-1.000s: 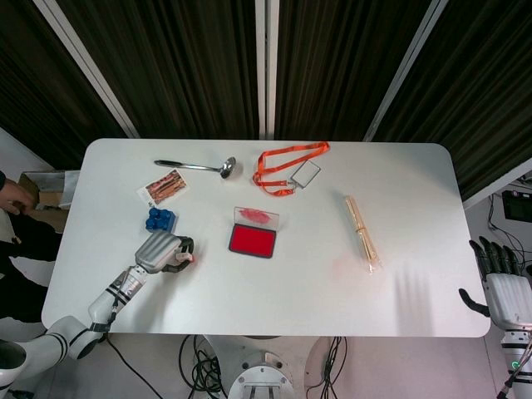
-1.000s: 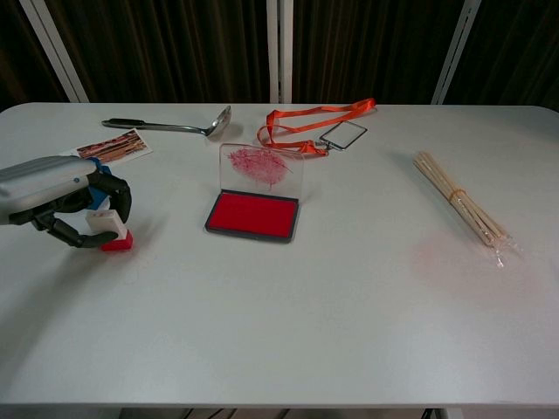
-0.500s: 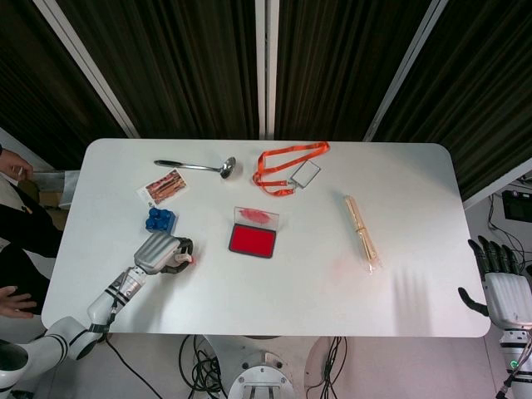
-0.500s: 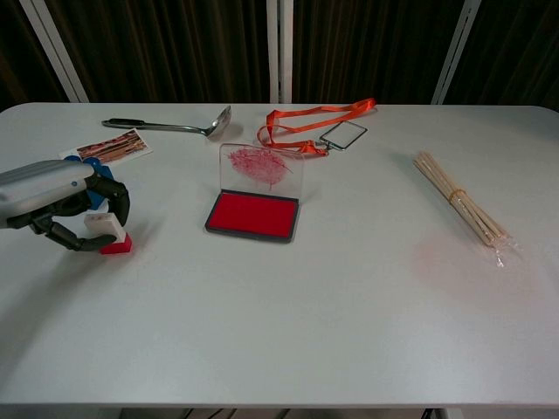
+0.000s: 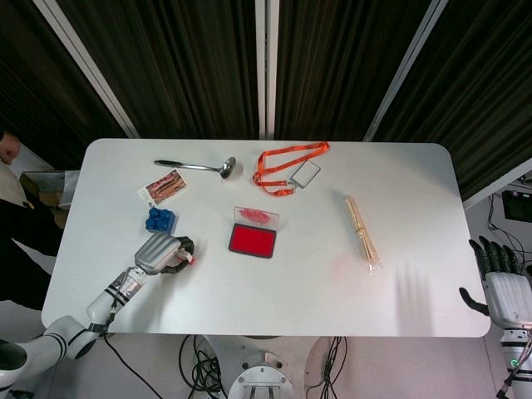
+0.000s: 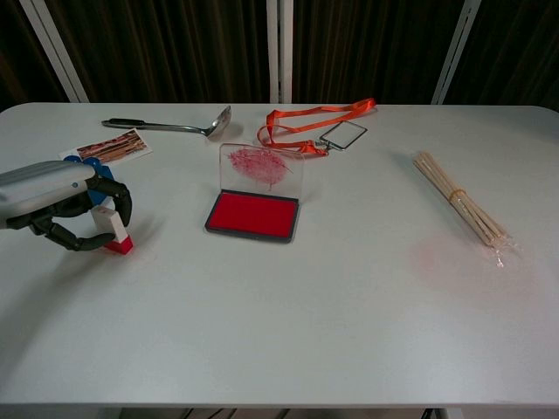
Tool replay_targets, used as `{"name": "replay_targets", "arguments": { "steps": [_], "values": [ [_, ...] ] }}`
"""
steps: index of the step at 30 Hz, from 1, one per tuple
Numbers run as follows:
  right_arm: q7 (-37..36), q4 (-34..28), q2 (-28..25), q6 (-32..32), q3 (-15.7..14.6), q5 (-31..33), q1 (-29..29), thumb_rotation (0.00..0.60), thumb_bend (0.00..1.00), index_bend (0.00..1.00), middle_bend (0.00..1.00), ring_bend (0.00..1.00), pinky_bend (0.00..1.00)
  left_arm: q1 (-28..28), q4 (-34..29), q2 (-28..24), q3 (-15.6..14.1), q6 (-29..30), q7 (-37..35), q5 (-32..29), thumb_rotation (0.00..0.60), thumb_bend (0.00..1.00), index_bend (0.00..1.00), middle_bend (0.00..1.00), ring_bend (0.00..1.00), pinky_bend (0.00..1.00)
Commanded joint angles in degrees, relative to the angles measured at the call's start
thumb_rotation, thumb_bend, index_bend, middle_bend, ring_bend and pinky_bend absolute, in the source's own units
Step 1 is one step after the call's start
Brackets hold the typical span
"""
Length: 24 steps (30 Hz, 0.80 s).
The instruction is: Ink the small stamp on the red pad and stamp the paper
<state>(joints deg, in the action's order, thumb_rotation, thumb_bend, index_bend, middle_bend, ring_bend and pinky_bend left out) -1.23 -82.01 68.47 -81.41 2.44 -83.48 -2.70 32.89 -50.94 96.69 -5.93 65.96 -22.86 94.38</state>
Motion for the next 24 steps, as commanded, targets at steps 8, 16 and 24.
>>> {"name": "replay_targets", "arguments": {
  "steps": [8, 16, 24],
  "values": [
    [-0.3, 0.4, 0.2, 0.2, 0.0, 0.2, -0.1, 0.6, 0.17, 0.0, 0.0, 0.0, 0.0, -0.3, -1.0, -0.9, -0.3, 0.1, 0.8, 0.3, 0.6, 0.36, 0.37, 0.38, 0.95, 1.0],
    [-0.8, 0.5, -0.1, -0.2, 0.2, 0.4, 0.2, 0.6, 0.17, 0.0, 0.0, 0.0, 0.0, -2.4, -8.6, -6.0, 0.2, 6.7, 6.3, 1.5, 0.6, 0.27, 0.26, 0.34, 0.93, 1.0],
    [-2.2, 1.2, -0.1, -0.8, 0.3, 0.5, 0.6, 0.6, 0.17, 0.0, 0.0, 0.0, 0.0, -12.6, -28.2, -20.0, 2.5, 23.0, 20.7, -1.7, 0.276, 0.07, 0.25, 0.29, 0.42, 0.56]
  ]
}}
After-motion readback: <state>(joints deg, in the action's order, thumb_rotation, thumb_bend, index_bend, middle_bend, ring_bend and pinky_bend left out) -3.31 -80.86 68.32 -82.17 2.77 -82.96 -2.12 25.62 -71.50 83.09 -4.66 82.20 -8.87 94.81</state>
